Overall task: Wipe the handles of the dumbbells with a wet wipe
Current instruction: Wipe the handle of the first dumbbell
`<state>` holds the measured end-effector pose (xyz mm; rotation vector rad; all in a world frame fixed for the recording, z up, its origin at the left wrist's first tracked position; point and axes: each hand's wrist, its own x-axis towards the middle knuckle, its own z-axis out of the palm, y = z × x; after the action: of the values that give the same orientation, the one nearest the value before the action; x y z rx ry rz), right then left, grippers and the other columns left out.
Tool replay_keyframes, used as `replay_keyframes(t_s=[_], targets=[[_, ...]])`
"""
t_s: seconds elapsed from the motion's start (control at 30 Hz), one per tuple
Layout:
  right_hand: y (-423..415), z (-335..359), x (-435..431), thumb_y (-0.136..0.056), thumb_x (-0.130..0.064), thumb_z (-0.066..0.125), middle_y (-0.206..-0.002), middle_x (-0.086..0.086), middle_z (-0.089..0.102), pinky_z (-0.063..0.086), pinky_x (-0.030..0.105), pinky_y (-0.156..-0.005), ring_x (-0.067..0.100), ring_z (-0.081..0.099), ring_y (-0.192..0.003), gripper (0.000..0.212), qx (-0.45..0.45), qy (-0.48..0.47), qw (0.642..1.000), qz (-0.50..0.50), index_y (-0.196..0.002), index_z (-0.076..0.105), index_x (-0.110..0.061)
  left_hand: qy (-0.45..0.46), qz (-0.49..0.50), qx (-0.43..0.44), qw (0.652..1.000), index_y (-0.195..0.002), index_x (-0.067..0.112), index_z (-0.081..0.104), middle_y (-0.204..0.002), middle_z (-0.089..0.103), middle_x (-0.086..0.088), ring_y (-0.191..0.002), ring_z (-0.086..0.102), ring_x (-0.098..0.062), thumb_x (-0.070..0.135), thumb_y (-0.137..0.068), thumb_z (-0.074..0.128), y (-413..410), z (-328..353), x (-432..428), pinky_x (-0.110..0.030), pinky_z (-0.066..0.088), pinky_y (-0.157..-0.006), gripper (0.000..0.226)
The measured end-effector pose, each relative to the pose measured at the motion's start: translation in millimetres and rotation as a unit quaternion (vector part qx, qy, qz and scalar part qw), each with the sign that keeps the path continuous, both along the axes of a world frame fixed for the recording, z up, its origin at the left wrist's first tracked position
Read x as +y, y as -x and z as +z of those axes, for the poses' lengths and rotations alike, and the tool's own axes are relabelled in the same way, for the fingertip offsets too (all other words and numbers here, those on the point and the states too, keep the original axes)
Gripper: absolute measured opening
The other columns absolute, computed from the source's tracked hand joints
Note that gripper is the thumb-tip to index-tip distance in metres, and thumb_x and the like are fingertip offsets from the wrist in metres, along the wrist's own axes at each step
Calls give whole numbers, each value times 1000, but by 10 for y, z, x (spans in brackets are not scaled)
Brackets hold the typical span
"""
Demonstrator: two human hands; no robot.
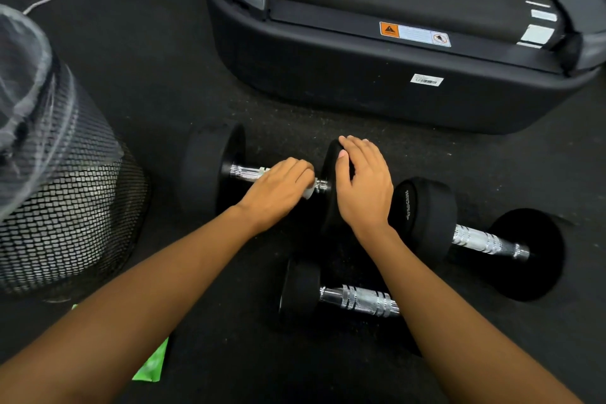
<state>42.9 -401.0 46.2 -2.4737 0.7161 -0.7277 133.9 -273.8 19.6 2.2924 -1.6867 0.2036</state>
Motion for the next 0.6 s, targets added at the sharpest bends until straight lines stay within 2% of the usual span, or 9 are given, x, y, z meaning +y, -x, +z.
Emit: replay_keyframes(t_s=[0.17, 0.27, 0.33, 0.4, 0.5, 0.6], targets=[[3, 0, 8, -94, -33, 33, -131, 0, 57, 25, 29, -110, 18, 40, -132, 44, -1, -3, 1000, 1, -126, 57, -15, 6, -12, 53, 998, -105, 5, 58, -108, 59, -10, -97, 57, -24, 11, -75, 72, -66, -31, 19, -27, 39, -88, 34], [1, 0, 10, -94, -31, 36, -131, 0, 57, 24, 29, -109, 18, 40, -132, 41, -4, -7, 1000, -1, -125, 58, -15, -10, 4, 107, 994, -121, 9, 54, -120, 56, -5, -112, 51, -19, 25, -88, 61, -146, -13, 90, -25, 32, -99, 37], [1, -1, 8, -94, -33, 33, -131, 0, 57, 23, 27, -109, 18, 40, -132, 44, -8, -5, 1000, -2, -125, 58, -15, -24, 40, 137, 989, -125, 13, 53, -123, 56, -2, -115, 49, -16, 32, -94, 50, -190, 4, 112, -24, 28, -102, 37], [2, 0, 7, -93, -37, 29, -130, 0, 58, 23, 26, -109, 18, 41, -131, 49, -10, -2, 1000, -1, -125, 58, -15, -57, 81, 152, 983, -123, 15, 55, -119, 60, -3, -111, 52, -18, 33, -96, 42, -215, 25, 58, -27, 29, -101, 35], [-4, -4, 14, -92, -38, 27, -130, 0, 58, 23, 26, -109, 18, 41, -131, 51, -10, 0, 1000, 0, -125, 58, -15, -113, 137, 181, 967, -108, 11, 61, -108, 64, -8, -99, 57, -23, 32, -97, 34, -187, 83, -143, -35, 38, -91, 36], [0, -4, 12, -92, -38, 27, -130, 1, 58, 23, 26, -109, 18, 42, -131, 50, -10, 1, 1000, -1, -124, 58, -15, -144, 116, 173, 967, -96, 10, 61, -101, 64, -11, -94, 58, -26, 31, -98, 31, -91, 127, -322, -38, 40, -89, 36]])
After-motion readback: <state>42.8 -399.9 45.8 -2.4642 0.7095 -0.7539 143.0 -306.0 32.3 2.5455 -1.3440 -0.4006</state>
